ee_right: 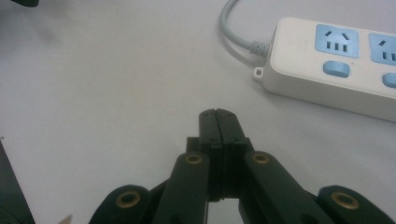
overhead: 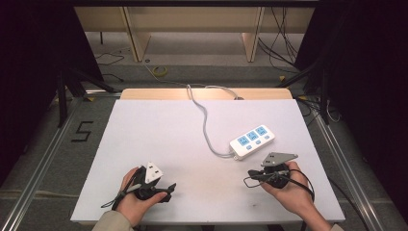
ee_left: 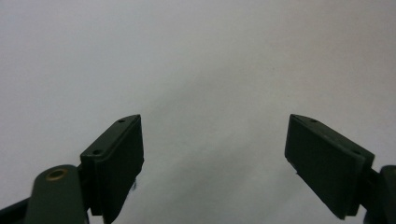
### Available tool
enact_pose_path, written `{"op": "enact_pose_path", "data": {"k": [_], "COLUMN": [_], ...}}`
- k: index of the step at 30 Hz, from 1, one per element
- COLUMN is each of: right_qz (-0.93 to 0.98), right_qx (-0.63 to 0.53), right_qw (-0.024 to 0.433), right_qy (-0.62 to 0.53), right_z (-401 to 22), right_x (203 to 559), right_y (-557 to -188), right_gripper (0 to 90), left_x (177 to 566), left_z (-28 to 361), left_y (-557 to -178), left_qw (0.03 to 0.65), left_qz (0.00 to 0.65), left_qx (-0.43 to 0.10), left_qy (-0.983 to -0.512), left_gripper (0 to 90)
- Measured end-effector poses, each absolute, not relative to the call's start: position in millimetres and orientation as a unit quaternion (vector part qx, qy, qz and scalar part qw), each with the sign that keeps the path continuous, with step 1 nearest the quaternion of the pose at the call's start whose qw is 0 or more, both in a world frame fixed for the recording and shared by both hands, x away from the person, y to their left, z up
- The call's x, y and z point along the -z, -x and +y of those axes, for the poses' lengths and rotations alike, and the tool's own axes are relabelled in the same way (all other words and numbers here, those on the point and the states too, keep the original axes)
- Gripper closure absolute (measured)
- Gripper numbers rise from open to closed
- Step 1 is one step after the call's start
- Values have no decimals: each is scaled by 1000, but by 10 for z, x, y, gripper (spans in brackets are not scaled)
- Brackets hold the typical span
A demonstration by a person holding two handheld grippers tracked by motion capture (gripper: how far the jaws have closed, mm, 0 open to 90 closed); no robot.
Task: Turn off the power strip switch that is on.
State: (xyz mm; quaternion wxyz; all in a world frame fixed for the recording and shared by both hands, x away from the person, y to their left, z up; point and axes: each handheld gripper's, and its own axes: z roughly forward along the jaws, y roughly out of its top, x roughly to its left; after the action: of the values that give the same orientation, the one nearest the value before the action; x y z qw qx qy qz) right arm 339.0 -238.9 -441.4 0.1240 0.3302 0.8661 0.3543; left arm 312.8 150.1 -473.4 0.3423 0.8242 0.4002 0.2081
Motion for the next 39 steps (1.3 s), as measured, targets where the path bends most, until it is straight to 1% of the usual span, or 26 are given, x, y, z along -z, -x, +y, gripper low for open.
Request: {"op": "enact_pose_path", "data": {"k": [23,39], "right_qz": [866,866], "right_qx": [-349,-340], "right_qw": [135,132], "right_qy": [-332,-341], "right_z": [-2372,-2377], "right_x": [4354,4341], "right_y": [-3480,-3544], "right_gripper": [900,900], "left_x": [4731,4724], "left_z": [1497,1502], "left_y": [-3129,-3130], "left_qw": [345,345], "left_qz": [402,403], "left_qx": [-210,-213], "left_qy": [-822,-821], "left_gripper": [193,193]}}
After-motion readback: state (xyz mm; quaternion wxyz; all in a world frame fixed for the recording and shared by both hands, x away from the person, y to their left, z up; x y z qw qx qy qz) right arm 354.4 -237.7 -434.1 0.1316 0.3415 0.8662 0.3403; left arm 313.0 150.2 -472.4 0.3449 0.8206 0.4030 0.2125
